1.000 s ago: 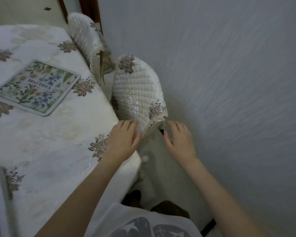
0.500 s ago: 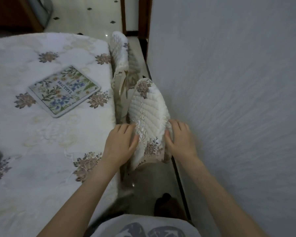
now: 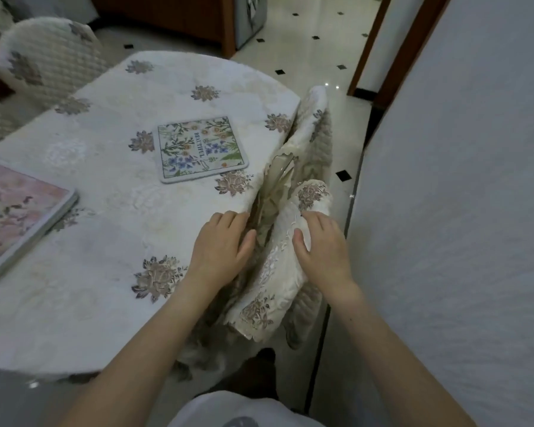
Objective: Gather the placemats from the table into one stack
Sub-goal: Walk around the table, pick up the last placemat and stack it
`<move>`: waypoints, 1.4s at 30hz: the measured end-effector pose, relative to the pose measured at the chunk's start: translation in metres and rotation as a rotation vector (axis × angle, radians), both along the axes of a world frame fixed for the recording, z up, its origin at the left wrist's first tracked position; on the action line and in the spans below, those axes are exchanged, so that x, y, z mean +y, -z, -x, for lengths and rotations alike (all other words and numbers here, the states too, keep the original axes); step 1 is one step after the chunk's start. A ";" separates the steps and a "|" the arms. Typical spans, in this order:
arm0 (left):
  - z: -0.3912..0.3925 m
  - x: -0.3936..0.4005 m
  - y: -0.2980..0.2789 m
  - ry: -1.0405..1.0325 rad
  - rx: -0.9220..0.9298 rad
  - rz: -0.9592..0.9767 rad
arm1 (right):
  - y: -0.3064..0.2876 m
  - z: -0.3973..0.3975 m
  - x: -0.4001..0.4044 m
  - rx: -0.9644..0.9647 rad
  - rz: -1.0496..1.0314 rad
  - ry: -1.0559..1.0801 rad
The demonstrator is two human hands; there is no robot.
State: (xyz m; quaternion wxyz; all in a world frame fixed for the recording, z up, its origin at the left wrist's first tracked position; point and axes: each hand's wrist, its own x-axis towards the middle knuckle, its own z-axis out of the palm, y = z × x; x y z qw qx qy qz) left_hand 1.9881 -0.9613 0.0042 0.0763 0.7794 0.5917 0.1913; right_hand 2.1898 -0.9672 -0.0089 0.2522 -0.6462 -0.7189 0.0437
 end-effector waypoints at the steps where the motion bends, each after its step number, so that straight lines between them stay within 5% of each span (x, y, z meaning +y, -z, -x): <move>1: 0.000 0.006 0.003 -0.026 0.001 -0.002 | 0.002 0.000 0.012 0.004 0.002 -0.030; 9: -0.001 0.063 0.040 -0.252 -0.047 0.083 | 0.023 0.009 0.115 -0.032 0.043 -0.254; 42: -0.032 0.271 0.041 -0.977 -0.032 0.144 | 0.038 0.068 0.450 -0.089 0.126 -1.079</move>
